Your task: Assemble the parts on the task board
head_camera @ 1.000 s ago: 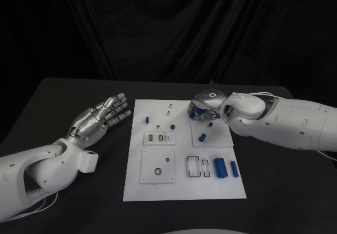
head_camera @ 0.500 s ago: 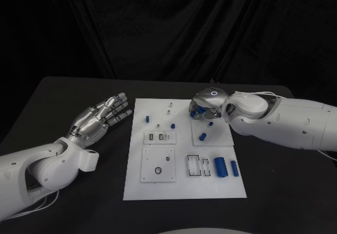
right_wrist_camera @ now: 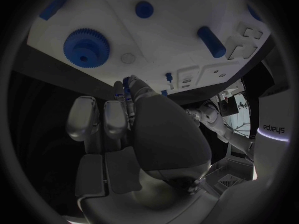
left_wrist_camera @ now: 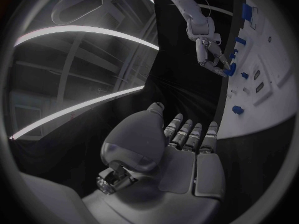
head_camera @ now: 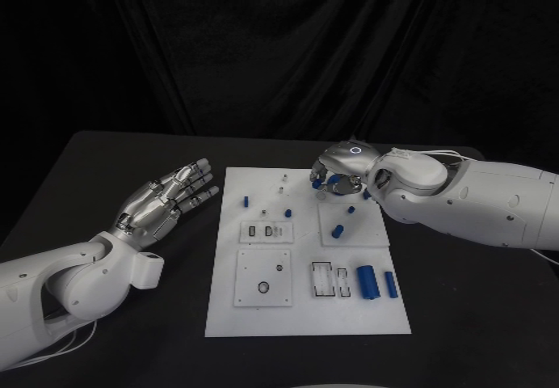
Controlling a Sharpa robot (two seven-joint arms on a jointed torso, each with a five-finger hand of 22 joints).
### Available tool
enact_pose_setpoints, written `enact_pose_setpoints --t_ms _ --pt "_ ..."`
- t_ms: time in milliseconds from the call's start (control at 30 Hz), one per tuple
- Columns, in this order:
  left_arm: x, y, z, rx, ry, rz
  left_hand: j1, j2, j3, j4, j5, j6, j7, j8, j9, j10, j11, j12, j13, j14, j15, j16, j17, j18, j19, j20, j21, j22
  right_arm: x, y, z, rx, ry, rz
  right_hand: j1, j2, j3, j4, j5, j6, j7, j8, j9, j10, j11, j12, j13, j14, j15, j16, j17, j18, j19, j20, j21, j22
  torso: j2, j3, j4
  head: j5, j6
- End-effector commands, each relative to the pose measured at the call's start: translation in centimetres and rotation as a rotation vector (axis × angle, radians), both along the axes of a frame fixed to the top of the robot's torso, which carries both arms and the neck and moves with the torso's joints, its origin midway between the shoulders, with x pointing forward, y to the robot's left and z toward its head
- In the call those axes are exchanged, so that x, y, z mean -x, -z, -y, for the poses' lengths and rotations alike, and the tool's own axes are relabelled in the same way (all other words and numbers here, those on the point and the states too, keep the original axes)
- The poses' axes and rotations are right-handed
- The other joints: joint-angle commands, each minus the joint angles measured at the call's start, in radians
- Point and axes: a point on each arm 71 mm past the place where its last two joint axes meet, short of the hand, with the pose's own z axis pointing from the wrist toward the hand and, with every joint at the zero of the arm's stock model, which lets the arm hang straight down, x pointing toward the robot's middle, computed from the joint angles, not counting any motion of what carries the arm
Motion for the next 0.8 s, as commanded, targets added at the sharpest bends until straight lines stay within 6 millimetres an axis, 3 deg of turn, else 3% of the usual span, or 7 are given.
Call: enact_pose_setpoints --t_ms 33,233,367,600,800 --pt "0.2 -1.5 -0.4 0.133 -0.041 0.167 0.014 0.0 0.005 -0.001 0.006 0.0 0.005 0.002 0.001 0.001 0.0 0.001 0.001 0.0 0.008 0.004 0.001 -0.003 0.003 0.004 0.006 0.001 -0.3 -0.4 -0.4 -0.016 0.01 0.011 -0.006 0.004 0.006 -0.001 0.004 0.046 -0.007 0.038 0.084 0.015 -0.001 -0.009 0.0 0.001 -0.007 0.005 0.002 -0.019 0.002 -0.007 0.004 0.002 0.0 -0.0009 -0.0008 0.001 0.001" --pt "0.1 -1.4 -0.3 0.134 -0.04 0.165 0.016 -0.001 0.008 -0.004 0.013 0.002 0.007 0.002 0.001 0.002 0.001 0.002 0.001 0.0 0.008 0.005 0.001 -0.004 0.003 0.004 0.006 0.001 -1.2 -0.8 -1.6 -0.032 0.006 0.003 -0.005 0.002 0.01 -0.005 0.01 0.045 -0.004 0.04 0.091 0.021 -0.003 -0.016 -0.001 0.003 -0.009 0.006 0.007 -0.019 0.004 -0.009 0.006 0.007 0.0 -0.0036 0.002 0.002 0.0" --pt "0.1 -1.4 -0.1 0.134 -0.04 0.164 0.016 -0.001 0.008 -0.004 0.013 0.002 0.007 0.002 0.001 0.002 0.001 0.002 0.001 0.0 0.008 0.005 0.001 -0.004 0.003 0.004 0.006 0.001 -1.8 -1.0 -2.6 -0.031 0.0 0.002 -0.004 0.001 0.012 -0.007 0.013 0.044 -0.002 0.04 0.094 0.022 -0.002 -0.021 -0.002 0.004 -0.009 0.006 0.008 -0.02 0.004 -0.009 0.006 0.009 0.001 -0.0038 0.0016 0.008 0.006" --pt "0.1 -1.4 0.0 0.134 -0.037 0.163 0.017 -0.001 0.009 -0.005 0.015 0.004 0.008 0.002 0.001 0.002 0.001 0.002 0.001 0.0 0.008 0.005 0.001 -0.004 0.003 0.004 0.006 0.0 -2.5 -1.1 -3.3 -0.018 0.002 -0.002 0.0 -0.003 0.016 -0.014 0.016 0.041 -0.001 0.04 0.099 0.024 -0.002 -0.028 -0.002 0.004 -0.009 0.006 0.011 -0.02 0.005 -0.01 0.007 0.011 0.001 -0.002 0.0011 0.012 0.012" --pt "0.2 -1.4 0.0 0.134 -0.039 0.162 0.018 -0.002 0.009 -0.006 0.017 0.006 0.009 0.003 0.001 0.002 0.0 0.002 0.001 0.0 0.008 0.005 0.001 -0.004 0.003 0.004 0.006 0.001 -3.3 -1.1 -3.9 -0.009 0.007 0.002 -0.002 -0.006 0.016 -0.014 0.016 0.038 0.0 0.038 0.101 0.023 0.0 -0.033 -0.002 0.004 -0.008 0.005 0.009 -0.02 0.005 -0.009 0.007 0.011 0.0 -0.0017 0.0031 0.008 0.009"
